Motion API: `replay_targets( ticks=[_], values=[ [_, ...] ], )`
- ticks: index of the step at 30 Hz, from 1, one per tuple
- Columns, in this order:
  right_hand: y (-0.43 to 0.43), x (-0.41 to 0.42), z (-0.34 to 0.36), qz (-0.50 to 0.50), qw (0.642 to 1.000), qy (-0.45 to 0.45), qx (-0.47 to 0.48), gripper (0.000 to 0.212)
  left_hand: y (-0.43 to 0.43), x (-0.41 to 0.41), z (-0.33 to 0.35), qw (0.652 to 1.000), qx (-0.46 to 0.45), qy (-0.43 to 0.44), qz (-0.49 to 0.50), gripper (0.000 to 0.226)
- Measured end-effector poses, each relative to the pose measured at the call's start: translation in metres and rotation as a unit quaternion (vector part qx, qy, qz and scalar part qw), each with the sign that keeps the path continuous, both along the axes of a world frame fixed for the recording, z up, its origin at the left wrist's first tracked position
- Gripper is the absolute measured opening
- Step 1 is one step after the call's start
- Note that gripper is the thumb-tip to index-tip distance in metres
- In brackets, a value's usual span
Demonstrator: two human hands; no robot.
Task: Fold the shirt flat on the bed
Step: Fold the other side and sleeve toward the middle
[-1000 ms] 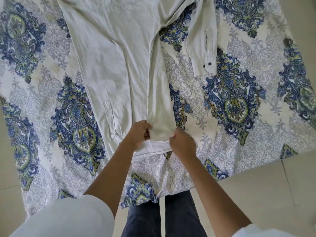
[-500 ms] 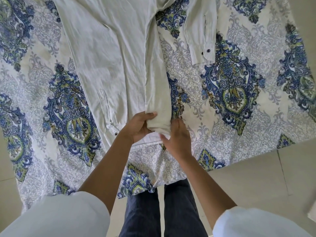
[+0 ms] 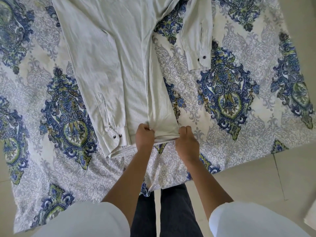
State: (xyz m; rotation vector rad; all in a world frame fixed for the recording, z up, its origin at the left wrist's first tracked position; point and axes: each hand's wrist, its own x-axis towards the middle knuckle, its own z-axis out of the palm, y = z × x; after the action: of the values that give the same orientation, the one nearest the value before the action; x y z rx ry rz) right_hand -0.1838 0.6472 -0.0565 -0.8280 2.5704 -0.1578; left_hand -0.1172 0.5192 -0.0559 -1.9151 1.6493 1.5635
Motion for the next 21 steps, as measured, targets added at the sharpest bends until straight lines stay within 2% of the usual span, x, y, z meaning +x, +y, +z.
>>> replay_targets(
  ticks=[3, 6, 9, 12, 16, 21],
  values=[
    [-0.001, -0.008, 0.004, 0.04, 0.997, -0.05, 0.053, 0.037, 0.0, -0.002, 0.004, 0.997, -0.001, -0.034, -0.074, 0.013],
    [-0.009, -0.02, 0.011, 0.017, 0.988, -0.132, 0.082, 0.035, -0.008, -0.011, 0.014, 0.993, 0.008, -0.049, -0.103, 0.021],
    [-0.029, -0.039, 0.018, -0.06, 0.983, -0.175, -0.003, 0.028, -0.026, -0.032, 0.018, 0.996, -0.027, -0.047, -0.074, 0.031],
    [-0.058, -0.064, 0.02, -0.105, 0.963, -0.228, -0.097, 0.022, -0.051, -0.055, 0.025, 0.986, -0.119, -0.071, -0.09, 0.031],
    [-0.096, -0.098, 0.016, -0.189, 0.911, -0.315, -0.186, 0.018, -0.081, -0.081, 0.031, 0.968, -0.185, -0.062, -0.161, 0.028],
    [-0.151, -0.143, 0.007, -0.297, 0.828, -0.391, -0.27, 0.029, -0.126, -0.113, 0.017, 0.963, -0.212, 0.051, -0.158, 0.029]
  ],
)
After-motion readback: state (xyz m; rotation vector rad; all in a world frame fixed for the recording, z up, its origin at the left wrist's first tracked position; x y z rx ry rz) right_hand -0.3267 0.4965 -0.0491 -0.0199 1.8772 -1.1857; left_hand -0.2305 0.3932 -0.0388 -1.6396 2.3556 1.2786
